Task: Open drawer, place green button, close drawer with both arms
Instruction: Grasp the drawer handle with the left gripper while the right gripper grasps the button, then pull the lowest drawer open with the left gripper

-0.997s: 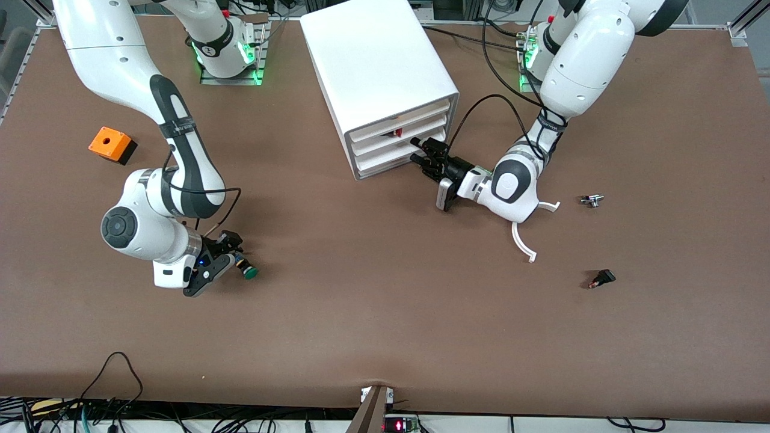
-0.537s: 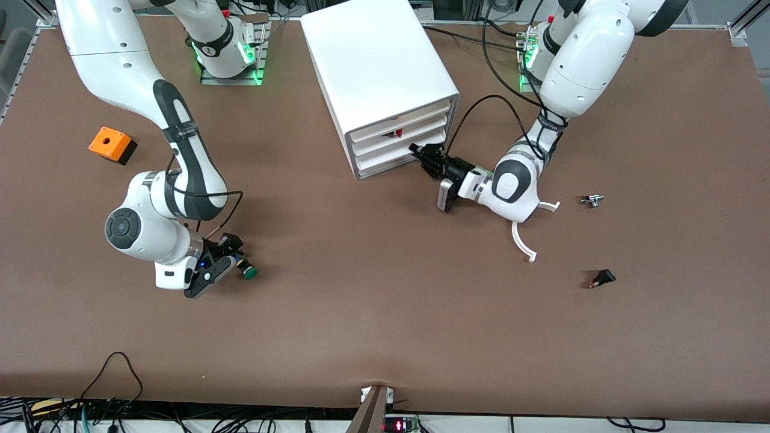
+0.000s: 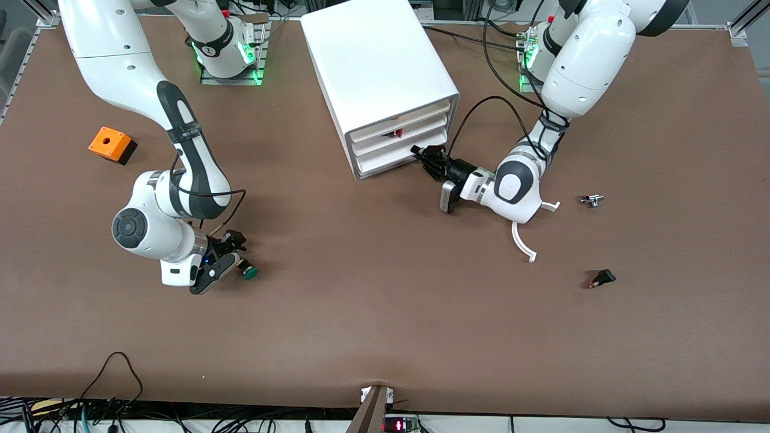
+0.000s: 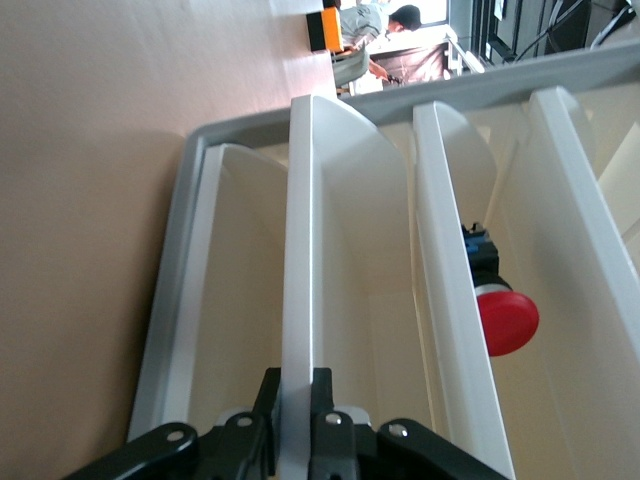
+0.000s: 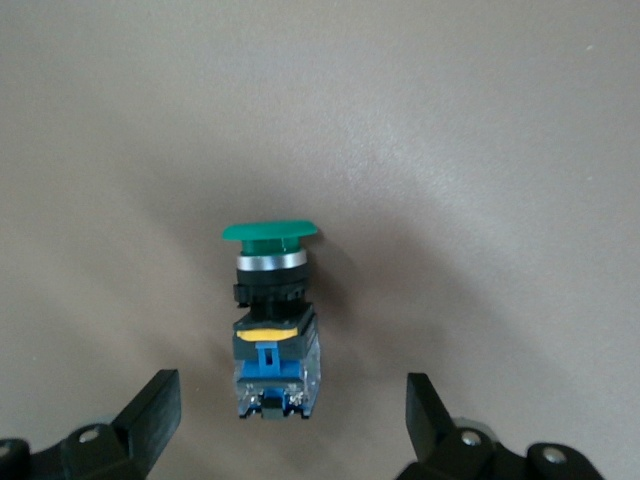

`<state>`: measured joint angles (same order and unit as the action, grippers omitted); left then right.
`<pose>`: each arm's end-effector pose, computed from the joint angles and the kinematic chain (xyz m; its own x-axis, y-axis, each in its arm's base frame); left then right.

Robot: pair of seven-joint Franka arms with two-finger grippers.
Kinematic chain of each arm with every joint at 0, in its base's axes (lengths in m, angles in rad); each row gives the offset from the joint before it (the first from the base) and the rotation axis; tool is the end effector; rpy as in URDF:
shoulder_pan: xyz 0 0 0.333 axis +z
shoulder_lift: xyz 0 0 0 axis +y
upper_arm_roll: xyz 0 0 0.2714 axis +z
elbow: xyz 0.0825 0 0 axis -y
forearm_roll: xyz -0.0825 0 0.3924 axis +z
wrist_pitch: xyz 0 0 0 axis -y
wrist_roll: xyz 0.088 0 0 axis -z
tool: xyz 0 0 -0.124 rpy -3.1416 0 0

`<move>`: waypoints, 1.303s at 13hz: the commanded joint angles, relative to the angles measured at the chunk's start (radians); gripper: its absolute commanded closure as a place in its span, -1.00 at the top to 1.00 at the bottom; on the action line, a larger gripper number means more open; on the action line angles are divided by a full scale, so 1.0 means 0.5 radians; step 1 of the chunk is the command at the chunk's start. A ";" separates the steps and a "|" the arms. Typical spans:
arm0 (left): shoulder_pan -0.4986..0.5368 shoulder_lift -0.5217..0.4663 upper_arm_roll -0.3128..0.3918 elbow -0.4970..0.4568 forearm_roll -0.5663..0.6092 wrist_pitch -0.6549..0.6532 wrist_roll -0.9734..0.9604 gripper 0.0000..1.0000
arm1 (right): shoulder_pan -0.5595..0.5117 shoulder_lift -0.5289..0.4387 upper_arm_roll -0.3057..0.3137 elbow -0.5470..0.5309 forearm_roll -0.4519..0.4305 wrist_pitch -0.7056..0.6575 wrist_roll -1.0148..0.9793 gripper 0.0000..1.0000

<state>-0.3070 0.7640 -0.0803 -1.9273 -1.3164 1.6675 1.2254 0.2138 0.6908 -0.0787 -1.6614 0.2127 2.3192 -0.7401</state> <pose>0.4313 -0.3004 0.0597 0.8385 -0.5339 0.1093 -0.1683 -0.0628 0.9837 0.6506 0.0975 0.1464 0.7357 0.6760 0.0421 0.6764 -0.7300 -0.0982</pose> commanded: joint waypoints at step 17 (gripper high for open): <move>0.298 0.193 0.142 0.716 0.479 0.006 -0.414 -1.00 | 0.023 0.027 -0.005 -0.027 0.044 0.043 -0.115 0.86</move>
<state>-0.1754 0.8284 -0.0142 -1.6296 -1.1157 1.6770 1.0470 0.2204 0.6972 -0.0785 -1.6698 0.2127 2.3232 -0.7694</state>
